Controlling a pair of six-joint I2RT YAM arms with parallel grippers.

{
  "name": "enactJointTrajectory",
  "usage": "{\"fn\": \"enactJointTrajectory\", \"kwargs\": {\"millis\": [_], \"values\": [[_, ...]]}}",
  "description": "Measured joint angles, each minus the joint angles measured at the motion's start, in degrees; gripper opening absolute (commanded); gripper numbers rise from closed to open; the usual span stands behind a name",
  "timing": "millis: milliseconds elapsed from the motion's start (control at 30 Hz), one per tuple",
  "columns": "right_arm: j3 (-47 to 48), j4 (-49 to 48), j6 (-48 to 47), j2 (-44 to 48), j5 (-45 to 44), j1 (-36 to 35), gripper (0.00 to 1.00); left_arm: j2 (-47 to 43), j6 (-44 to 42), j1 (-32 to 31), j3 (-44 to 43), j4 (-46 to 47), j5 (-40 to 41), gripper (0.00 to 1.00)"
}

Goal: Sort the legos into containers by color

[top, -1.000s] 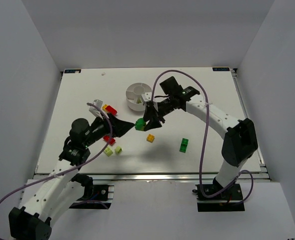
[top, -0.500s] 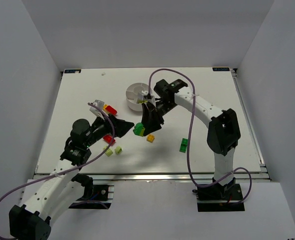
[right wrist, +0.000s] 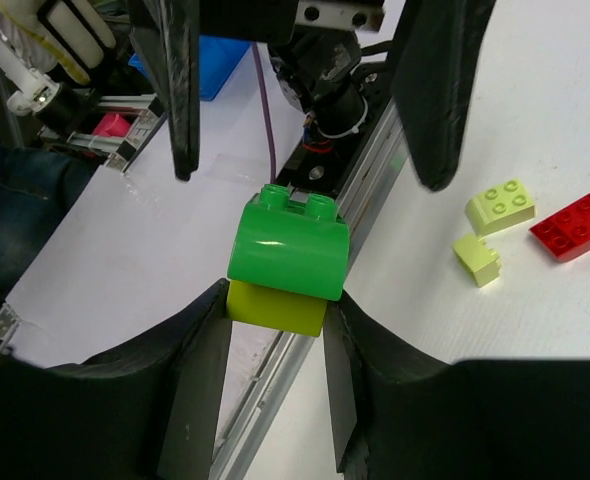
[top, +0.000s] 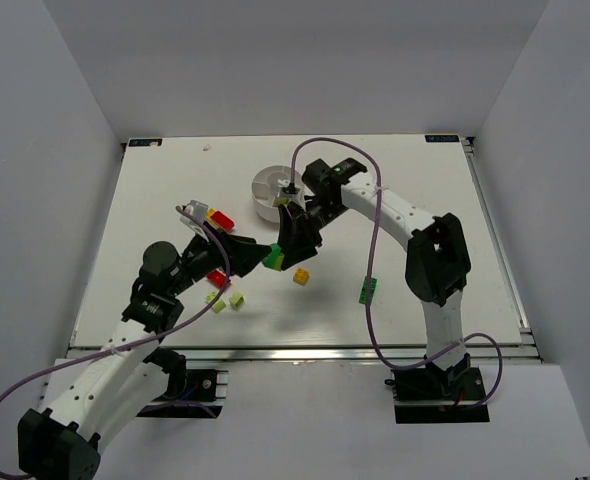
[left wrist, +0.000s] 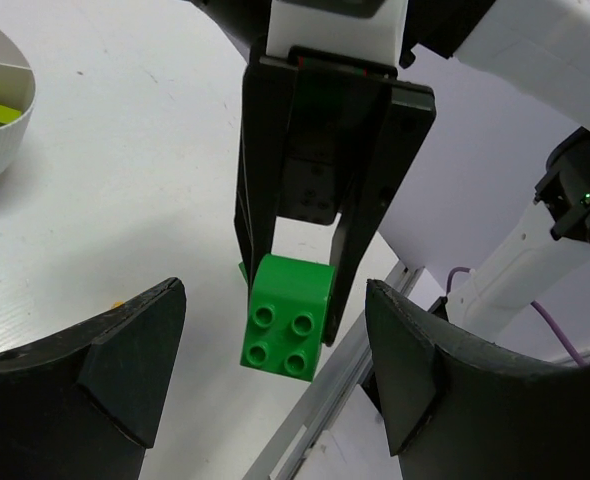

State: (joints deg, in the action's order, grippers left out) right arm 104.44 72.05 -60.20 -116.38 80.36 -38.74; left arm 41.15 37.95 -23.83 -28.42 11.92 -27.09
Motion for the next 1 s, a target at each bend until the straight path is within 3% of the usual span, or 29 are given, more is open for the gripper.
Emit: {"fn": "enactJointTrajectory", "kwargs": {"millis": [233, 433, 467, 567, 667, 733, 800, 1000], "values": [[3.0, -1.5, 2.4, -0.4, 1.0, 0.0, 0.0, 0.0, 1.5, -0.4, 0.9, 0.7, -1.0, 0.81], [3.0, -1.6, 2.8, -0.4, 1.4, 0.0, 0.0, 1.5, 3.3, -1.2, 1.4, 3.7, -1.9, 0.69], [3.0, -1.7, 2.9, -0.4, 1.5, -0.1, 0.0, 1.8, 3.6, -1.4, 1.5, 4.0, -2.1, 0.64], [3.0, -1.7, 3.0, -0.4, 2.0, -0.1, 0.0, 1.9, 4.6, -1.8, 1.7, 5.4, -2.3, 0.39], [3.0, -1.2, 3.5, -0.4, 2.5, -0.2, 0.0, 1.9, 4.4, -1.8, 1.9, 6.2, -2.5, 0.27], [3.0, -1.0, 3.6, -0.4, 2.8, -0.2, 0.0, 1.9, 4.6, -1.8, 1.9, 6.7, -2.5, 0.13], [3.0, -0.5, 3.1, -0.4, 2.8, -0.2, 0.0, 1.7, 4.5, -1.8, 2.1, 6.7, -2.5, 0.04], [1.8, 1.0, 0.0, -0.4, 3.2, -0.4, 0.0, -0.5, 3.1, -2.1, 2.1, 3.8, -1.5, 0.0]]}}
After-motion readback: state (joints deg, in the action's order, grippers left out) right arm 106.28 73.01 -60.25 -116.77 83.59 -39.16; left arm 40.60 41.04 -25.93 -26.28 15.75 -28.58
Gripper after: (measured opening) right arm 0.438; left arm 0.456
